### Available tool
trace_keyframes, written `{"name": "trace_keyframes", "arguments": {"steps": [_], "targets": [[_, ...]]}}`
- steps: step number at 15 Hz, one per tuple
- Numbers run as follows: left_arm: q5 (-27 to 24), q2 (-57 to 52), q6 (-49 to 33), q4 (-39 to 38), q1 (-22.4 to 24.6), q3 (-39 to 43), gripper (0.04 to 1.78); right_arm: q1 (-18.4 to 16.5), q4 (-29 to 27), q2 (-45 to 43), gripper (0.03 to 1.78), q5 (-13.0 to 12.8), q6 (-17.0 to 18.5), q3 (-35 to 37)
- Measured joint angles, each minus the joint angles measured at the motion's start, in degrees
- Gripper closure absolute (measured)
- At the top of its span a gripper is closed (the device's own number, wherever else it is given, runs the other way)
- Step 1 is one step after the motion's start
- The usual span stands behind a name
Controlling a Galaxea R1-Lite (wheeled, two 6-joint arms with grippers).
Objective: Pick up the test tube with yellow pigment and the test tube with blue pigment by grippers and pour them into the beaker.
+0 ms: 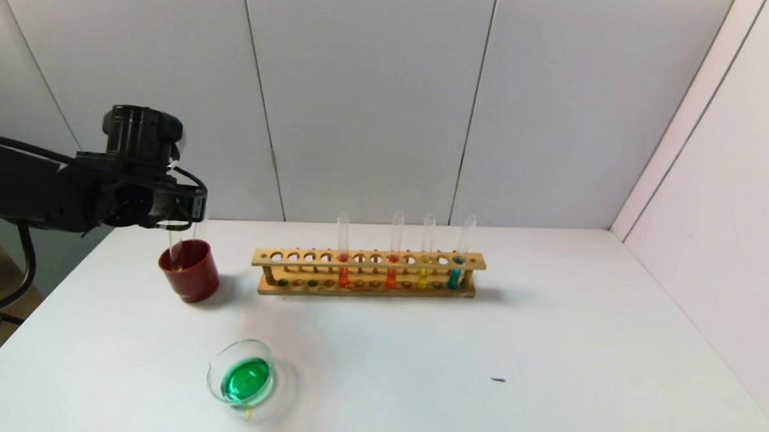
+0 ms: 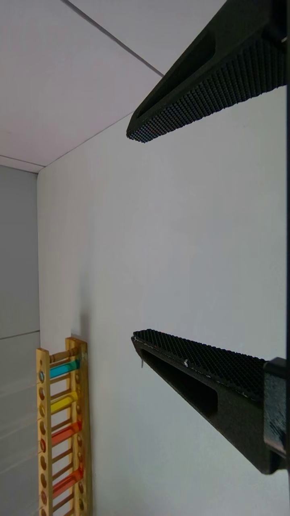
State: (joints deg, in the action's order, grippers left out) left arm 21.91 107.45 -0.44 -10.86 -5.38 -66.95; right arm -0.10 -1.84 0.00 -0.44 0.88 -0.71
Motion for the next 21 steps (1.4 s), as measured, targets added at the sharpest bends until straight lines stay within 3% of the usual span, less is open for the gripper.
{"name": "trace_keyframes", "arguments": {"steps": [5,8,10,14,16,18,21], "targets": [[-0.1,0.1,-0.3,-3.1,0.2,4.6,1.50,0.0,0.0,0.0,0.11,0.0,0.0,0.0],[-0.2,-0.1,-0.1,-5.7,0.1,6.7,1.38,0.0,0.0,0.0,0.11,0.0,0.0,0.0],[-0.2,-0.9,0.0,-5.8,0.1,7.1,1.16,0.0,0.0,0.0,0.11,0.0,0.0,0.0],[-1.1,-3.8,0.4,-5.5,0.0,7.7,0.49,0.0,0.0,0.0,0.11,0.0,0.0,0.0],[-1.2,-6.5,1.3,-5.3,0.1,8.1,0.25,0.0,0.0,0.0,0.11,0.0,0.0,0.0],[-1.3,-10.2,2.7,-4.4,0.1,8.6,0.11,0.0,0.0,0.0,0.11,0.0,0.0,0.0],[-1.4,-18.8,3.4,0.5,0.2,8.9,0.07,0.0,0.0,0.0,0.11,0.0,0.0,0.0]]}}
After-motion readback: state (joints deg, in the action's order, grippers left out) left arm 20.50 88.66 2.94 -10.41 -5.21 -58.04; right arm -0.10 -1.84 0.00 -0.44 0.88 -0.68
